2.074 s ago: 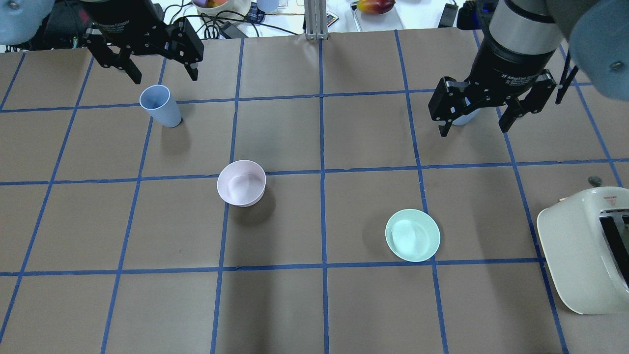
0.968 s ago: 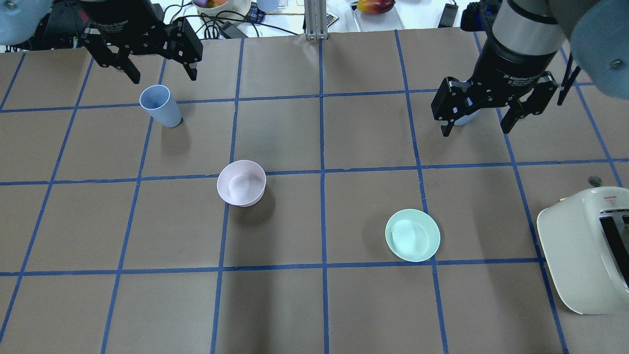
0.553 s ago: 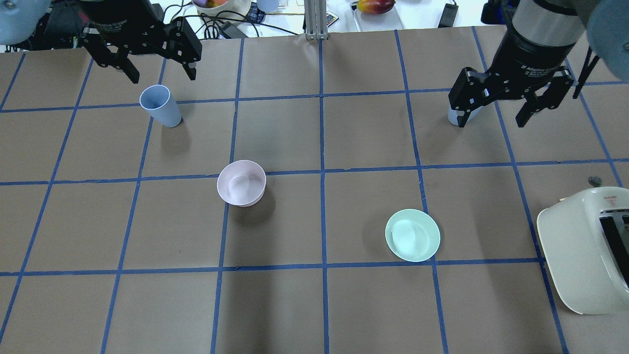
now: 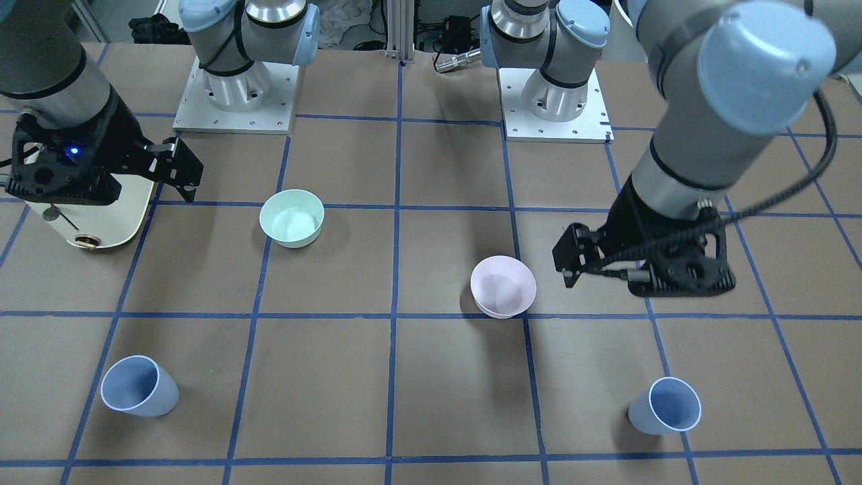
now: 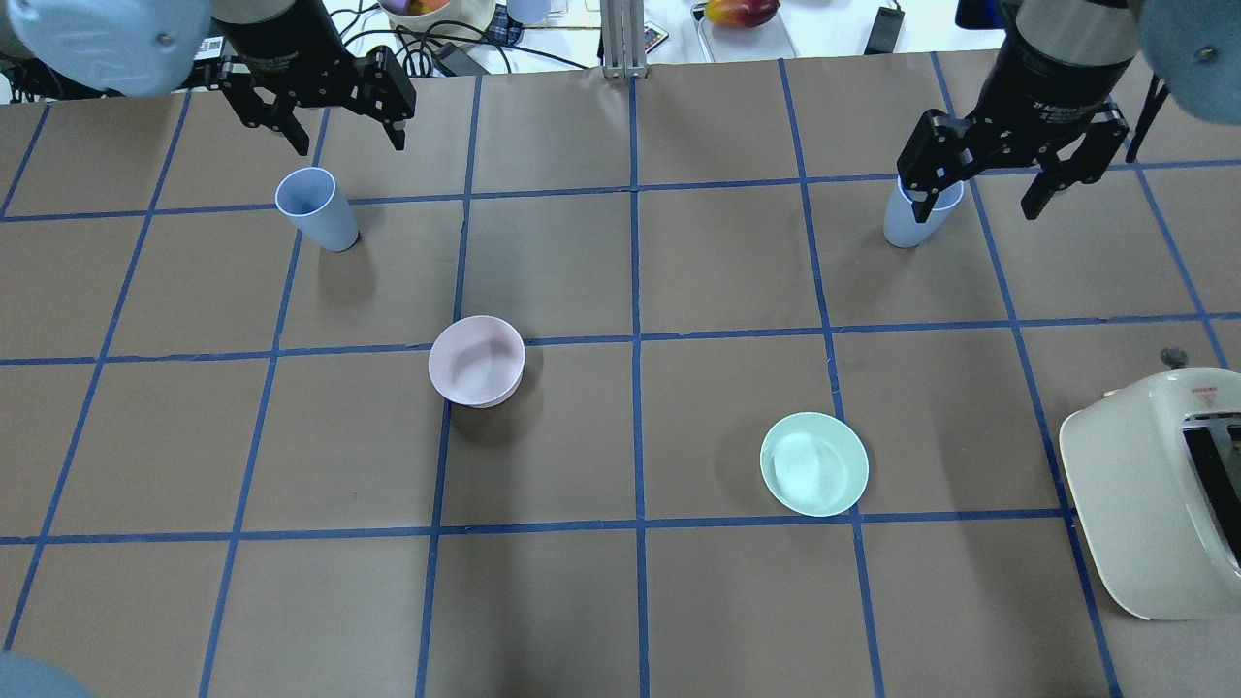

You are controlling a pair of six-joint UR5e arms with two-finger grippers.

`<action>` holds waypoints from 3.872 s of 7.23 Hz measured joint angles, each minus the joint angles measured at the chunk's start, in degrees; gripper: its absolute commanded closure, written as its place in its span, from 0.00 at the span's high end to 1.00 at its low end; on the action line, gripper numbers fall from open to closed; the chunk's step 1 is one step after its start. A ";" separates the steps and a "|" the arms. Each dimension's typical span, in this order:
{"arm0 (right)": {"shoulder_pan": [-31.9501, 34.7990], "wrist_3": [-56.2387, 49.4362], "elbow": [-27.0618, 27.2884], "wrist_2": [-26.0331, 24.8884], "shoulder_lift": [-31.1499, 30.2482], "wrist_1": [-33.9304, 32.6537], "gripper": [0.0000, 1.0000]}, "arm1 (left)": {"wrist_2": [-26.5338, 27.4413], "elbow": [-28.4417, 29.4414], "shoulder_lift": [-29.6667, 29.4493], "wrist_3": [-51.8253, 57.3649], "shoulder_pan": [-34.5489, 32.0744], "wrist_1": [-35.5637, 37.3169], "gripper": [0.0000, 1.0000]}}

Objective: Stack blue cups with both arms

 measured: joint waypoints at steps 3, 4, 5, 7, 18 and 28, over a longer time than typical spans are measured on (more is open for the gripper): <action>-2.80 -9.24 -6.90 0.11 11.06 -7.91 1.00 | 3.79 1.14 -11.82 3.30 4.90 10.05 1.00; -3.98 -10.99 -8.45 0.10 14.37 -11.38 1.00 | 5.23 1.90 -14.49 3.98 5.41 11.77 1.00; -5.05 -12.43 -9.20 0.02 17.59 -15.60 1.00 | 5.78 2.71 -16.48 4.23 5.61 12.45 0.77; -7.11 -17.44 -9.31 0.54 22.56 -20.64 1.00 | 6.11 3.34 -18.88 4.38 5.99 12.79 0.20; -8.02 -18.85 -6.44 1.01 28.84 -21.44 0.00 | 4.43 7.92 -17.57 -10.01 -6.57 12.40 0.00; -7.13 -15.44 -13.82 2.75 27.65 -10.86 0.00 | -1.80 8.95 -24.25 -33.59 -21.45 26.71 1.00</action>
